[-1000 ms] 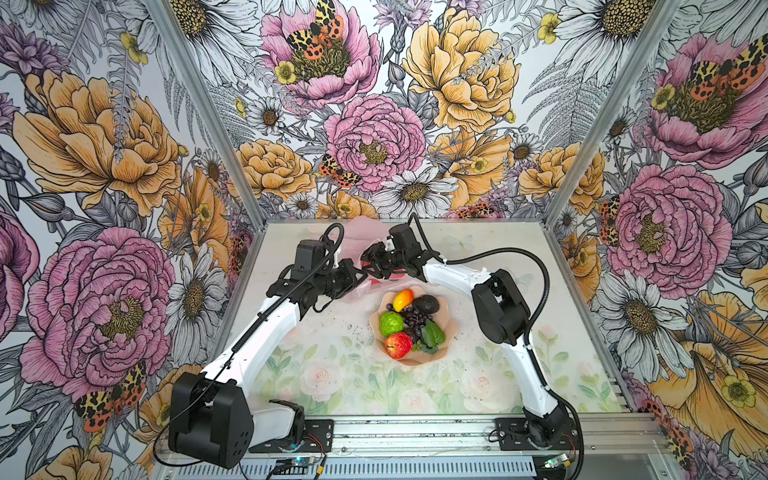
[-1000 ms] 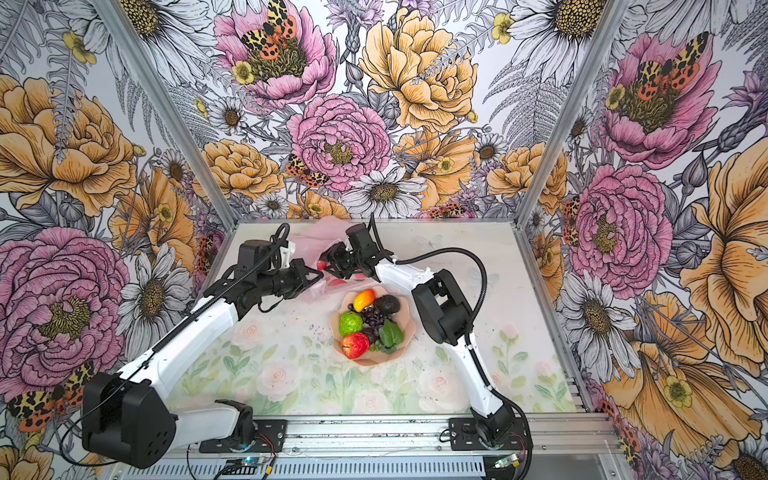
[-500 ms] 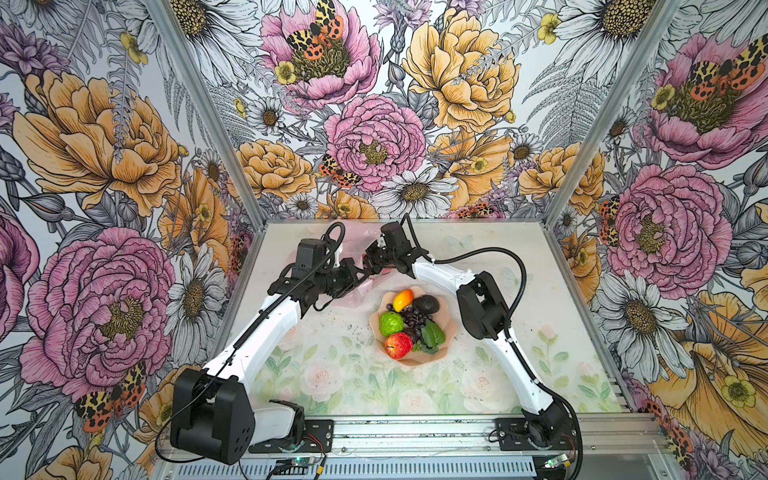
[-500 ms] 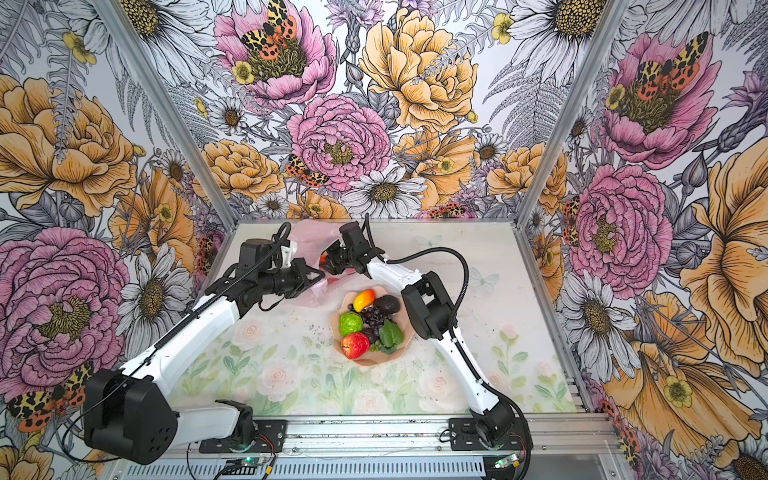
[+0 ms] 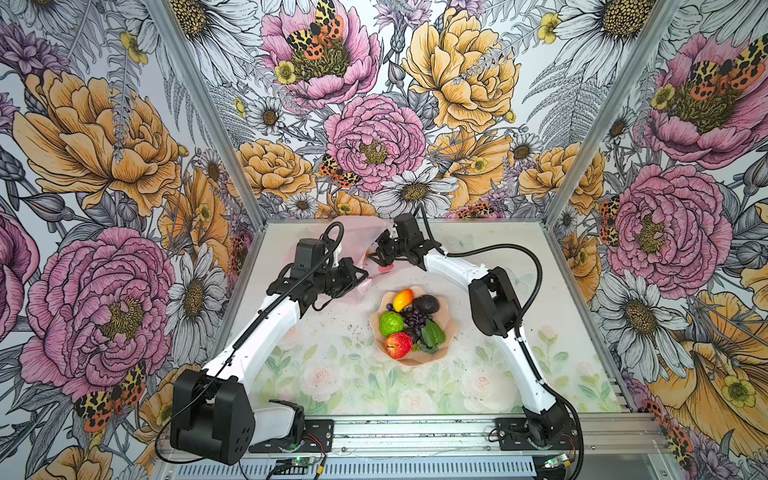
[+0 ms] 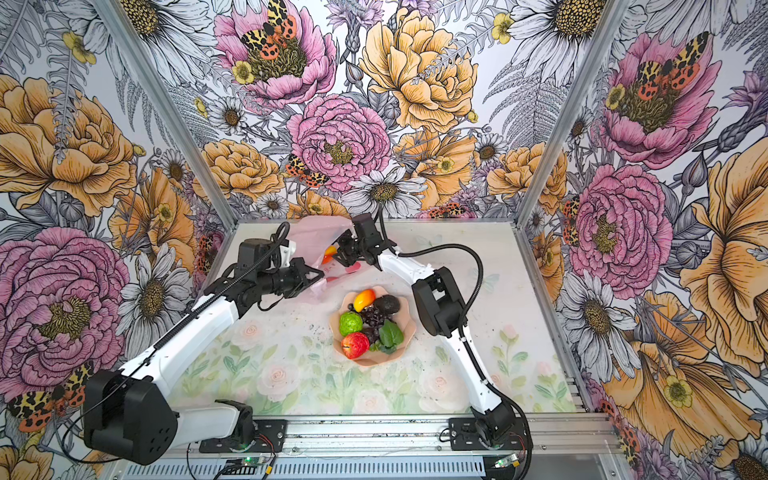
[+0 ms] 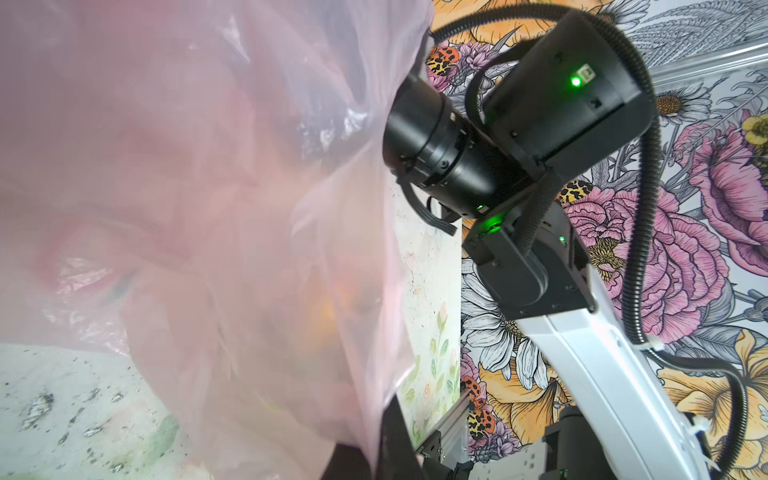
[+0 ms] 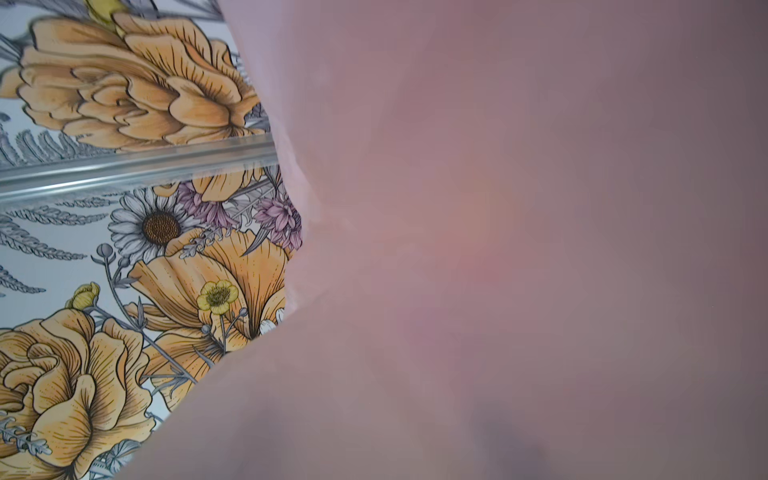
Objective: Place the fruits into the plastic bag
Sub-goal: 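Withdraw the right gripper from the bag away from the plate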
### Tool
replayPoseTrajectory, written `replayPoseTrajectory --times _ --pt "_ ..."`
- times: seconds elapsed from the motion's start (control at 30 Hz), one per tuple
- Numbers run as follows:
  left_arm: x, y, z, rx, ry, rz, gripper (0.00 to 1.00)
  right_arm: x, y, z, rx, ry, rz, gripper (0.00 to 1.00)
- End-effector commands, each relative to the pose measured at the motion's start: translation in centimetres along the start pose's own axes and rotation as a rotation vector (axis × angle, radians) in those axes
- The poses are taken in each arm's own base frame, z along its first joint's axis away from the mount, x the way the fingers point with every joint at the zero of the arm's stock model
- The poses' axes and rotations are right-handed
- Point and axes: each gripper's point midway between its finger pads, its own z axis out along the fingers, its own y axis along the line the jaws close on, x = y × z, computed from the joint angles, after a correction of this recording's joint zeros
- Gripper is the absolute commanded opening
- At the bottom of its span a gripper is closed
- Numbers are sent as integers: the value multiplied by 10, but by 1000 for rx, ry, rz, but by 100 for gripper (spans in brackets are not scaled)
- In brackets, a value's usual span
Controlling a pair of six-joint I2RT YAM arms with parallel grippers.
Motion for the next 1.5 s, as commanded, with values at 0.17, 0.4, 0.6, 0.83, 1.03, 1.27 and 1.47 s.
replayPoseTrajectory --times 0.17,0.4,0.6,0.83,1.03,1.27,1.47 --pt "2 -1 -17 26 -39 12 0 -69 14 -104 -5 -200 -62 71" --pt "2 2 -16 17 -48 6 0 -79 -6 -147 27 -237 -55 71" --pt "2 2 -14 14 -50 3 0 -87 -17 -174 37 -260 -44 71" --pt "6 -3 -10 16 -50 7 0 -83 -19 -199 45 -259 -50 71" --pt "17 -6 -4 12 -28 15 0 -63 -12 -188 -4 -119 -59 72" --pt "26 -5 -5 8 -29 16 0 -41 1 -190 -43 -38 -98 73" --pt "28 -4 -6 15 -45 10 0 -12 5 -191 -65 44 -122 75"
